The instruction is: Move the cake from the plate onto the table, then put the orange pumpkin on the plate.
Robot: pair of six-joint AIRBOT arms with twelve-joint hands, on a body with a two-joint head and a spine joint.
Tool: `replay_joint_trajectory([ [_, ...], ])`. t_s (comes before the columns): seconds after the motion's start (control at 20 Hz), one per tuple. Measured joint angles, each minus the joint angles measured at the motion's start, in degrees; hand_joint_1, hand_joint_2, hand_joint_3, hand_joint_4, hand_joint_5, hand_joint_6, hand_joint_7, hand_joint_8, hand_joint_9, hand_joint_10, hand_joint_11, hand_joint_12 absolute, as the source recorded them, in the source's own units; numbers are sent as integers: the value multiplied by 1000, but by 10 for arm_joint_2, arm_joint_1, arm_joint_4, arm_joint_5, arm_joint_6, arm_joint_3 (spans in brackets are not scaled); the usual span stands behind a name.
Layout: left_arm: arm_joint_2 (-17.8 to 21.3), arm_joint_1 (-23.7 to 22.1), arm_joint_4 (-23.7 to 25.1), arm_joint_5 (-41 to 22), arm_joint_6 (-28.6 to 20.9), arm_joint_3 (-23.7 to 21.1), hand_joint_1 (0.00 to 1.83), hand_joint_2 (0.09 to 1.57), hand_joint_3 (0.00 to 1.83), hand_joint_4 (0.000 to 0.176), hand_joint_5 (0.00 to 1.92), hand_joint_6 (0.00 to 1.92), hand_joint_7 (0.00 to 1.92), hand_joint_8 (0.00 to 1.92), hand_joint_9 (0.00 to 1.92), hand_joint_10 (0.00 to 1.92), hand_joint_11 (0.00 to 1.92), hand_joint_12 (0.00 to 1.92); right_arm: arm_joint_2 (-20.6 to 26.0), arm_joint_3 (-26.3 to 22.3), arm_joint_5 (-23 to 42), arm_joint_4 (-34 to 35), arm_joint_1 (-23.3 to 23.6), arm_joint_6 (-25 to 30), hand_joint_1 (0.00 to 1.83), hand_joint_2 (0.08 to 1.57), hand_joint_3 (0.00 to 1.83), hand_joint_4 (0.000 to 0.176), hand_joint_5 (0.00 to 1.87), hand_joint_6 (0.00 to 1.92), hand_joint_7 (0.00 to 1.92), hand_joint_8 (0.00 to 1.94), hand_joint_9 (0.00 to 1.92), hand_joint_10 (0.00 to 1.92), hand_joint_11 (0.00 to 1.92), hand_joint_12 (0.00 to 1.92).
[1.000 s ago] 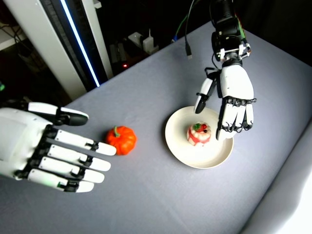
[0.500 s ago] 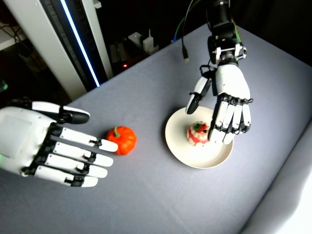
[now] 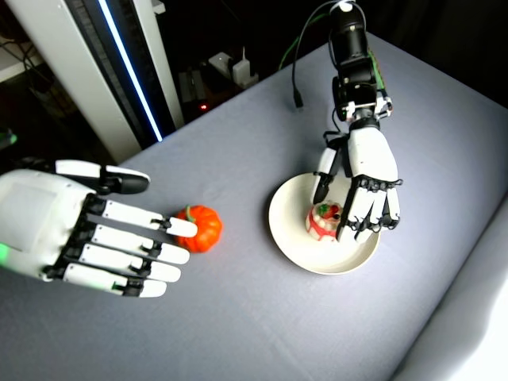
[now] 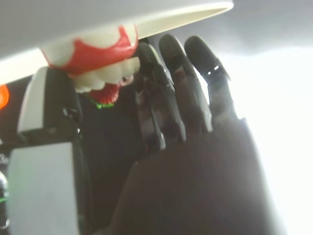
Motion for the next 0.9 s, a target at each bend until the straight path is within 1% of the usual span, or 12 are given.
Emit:
replay_joint_trajectory([
  [0.1,-2,1,-1,-1,-1,2,1179,1113,0,0,701,49,735,16,571,469,187,1484,0,0,1,0,0,0,667,966,0,53,398,0,366,0,335,0,81,771],
  [0.15,-2,0,-1,-1,-1,2,1138,1189,0,0,775,1013,754,21,581,575,302,1446,0,0,1,0,0,0,682,965,0,47,396,0,357,0,321,0,77,770],
  [0.2,-2,0,-2,-2,-1,2,1118,1222,0,0,754,1260,800,57,557,819,338,1509,0,0,1,0,0,0,688,960,0,48,402,2,363,3,327,3,85,769],
  [0.25,-2,0,-5,-4,-1,2,1176,1222,0,0,851,1258,709,1098,621,1173,479,1649,0,0,2,0,0,0,692,957,0,52,410,4,373,6,333,5,102,770],
  [0.3,-2,0,-5,-4,-1,2,1180,1225,0,0,861,1245,684,1368,649,1402,562,1757,0,0,1,0,0,0,693,959,0,54,414,6,376,6,328,3,110,772],
  [0.35,-2,0,-5,-4,-1,2,1175,1240,3,0,841,1300,642,1446,574,1491,493,1837,0,0,1,0,0,0,687,957,0,47,413,1,382,1,334,1,127,738],
  [0.5,1,0,-5,-7,1,-1,1184,1256,1,0,835,1361,587,1453,418,1382,345,1766,0,0,1,0,0,0,669,957,1,39,415,0,375,0,350,1,184,659],
  [0.6,2,0,-5,-7,1,-1,1188,1243,0,0,856,1310,613,1452,433,1430,353,1799,0,0,2,0,0,0,665,937,0,53,428,1,385,1,359,1,224,571],
  [0.7,2,0,-5,-7,1,-2,1171,1243,1,0,829,1325,648,1445,520,1484,475,1821,-1,0,1,0,0,0,673,938,0,49,428,1,397,5,364,2,215,569],
  [0.8,6,0,-9,-9,3,-10,1163,1243,0,0,812,1313,670,1449,516,1519,400,1911,-1,0,2,1,0,0,680,945,1,47,427,0,392,1,357,0,195,569],
  [0.85,10,0,-9,-9,3,-16,1139,1194,0,0,846,1208,491,983,165,1226,79,1811,-1,0,2,0,0,0,680,951,3,49,430,2,389,0,354,0,198,572],
  [0.9,16,-1,-5,-9,4,-23,1139,1177,0,0,861,1175,518,889,188,1227,15,1851,-1,0,2,0,0,0,676,956,0,46,426,0,381,1,350,2,178,610],
])
